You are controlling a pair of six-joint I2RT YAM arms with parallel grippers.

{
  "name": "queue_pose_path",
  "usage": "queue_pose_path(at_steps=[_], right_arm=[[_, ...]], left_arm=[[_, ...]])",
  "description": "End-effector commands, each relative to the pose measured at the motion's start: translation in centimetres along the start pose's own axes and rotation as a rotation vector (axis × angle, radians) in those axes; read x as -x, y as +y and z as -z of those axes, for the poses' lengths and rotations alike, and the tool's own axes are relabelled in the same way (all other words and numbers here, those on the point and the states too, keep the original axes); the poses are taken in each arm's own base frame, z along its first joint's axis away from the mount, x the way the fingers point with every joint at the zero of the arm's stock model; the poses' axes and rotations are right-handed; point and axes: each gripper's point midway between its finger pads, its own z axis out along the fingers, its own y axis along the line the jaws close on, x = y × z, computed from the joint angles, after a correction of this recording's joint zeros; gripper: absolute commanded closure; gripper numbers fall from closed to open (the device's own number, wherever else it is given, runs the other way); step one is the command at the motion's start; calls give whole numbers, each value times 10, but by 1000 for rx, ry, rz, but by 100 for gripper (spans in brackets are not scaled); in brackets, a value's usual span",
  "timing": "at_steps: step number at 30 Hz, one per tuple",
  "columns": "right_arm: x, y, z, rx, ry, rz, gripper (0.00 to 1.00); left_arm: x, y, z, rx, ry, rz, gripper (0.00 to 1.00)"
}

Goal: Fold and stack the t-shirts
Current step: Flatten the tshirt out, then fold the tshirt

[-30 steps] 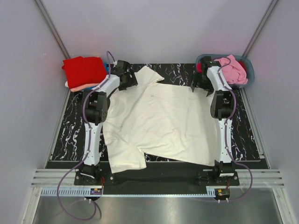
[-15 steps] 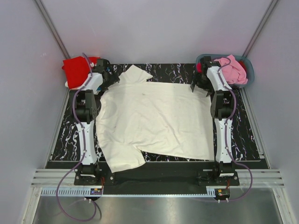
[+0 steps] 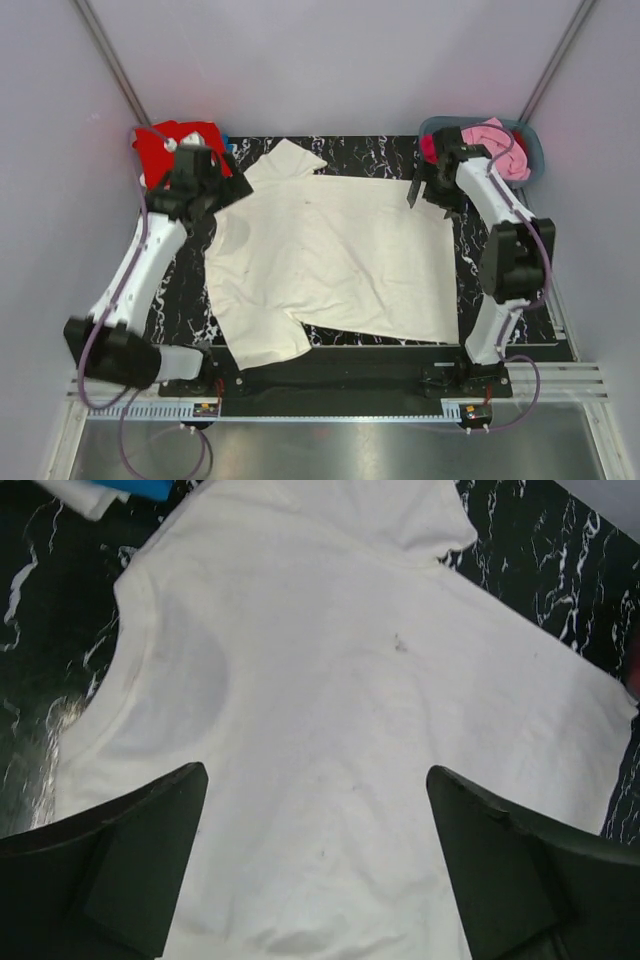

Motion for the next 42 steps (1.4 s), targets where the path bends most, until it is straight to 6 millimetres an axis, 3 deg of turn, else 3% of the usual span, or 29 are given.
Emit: queue_pose_path(at_steps=[1,2,3,4,5,6,7,11,14,19,23,27,28,31,37,42], right_arm=[[-46,48,51,125,-74,79,0],[-60,54,54,144,-67,94,0],[-89,55,55,166,-31,116,1],[-109,66,58,194,-11,133,0],[-121,71,59,223,-11,139,0],[-145,68,59,247,24,147,0],[-158,77,62,277,25,150,0],[-204,72,57,288,63,170,0],[-221,76,61,303,83,194,1],[-234,74,67,296,91,225,0],[-229,66,71,265,66,243,0],[-229,64,75,263,64,251,0],[-229,65,76,268,62,249,0],[-232,61,75,264,71,253,0],[-238,52,75,254,76,264,0],[-240,53,79,276,75,262,0]], left_arm=[[-113,50,28,150,199,-83,1],[-129,54,52,133,189,-45,1],[-155,51,64,103,228,-73,1],[-189,73,67,141,285,-82,1],[-200,78,85,116,275,-18,1],[-219,82,92,94,305,-24,1],[-240,99,97,118,349,-18,2],[-262,106,115,45,369,52,6],[-282,124,114,94,425,-5,7],[-312,123,115,82,537,-63,16],[-327,122,122,116,573,-161,18],[-327,121,128,244,543,-305,18],[-330,134,127,349,547,-364,18],[-330,135,126,424,529,-445,16],[-336,129,125,412,548,-470,21],[-360,124,112,384,608,-491,22]])
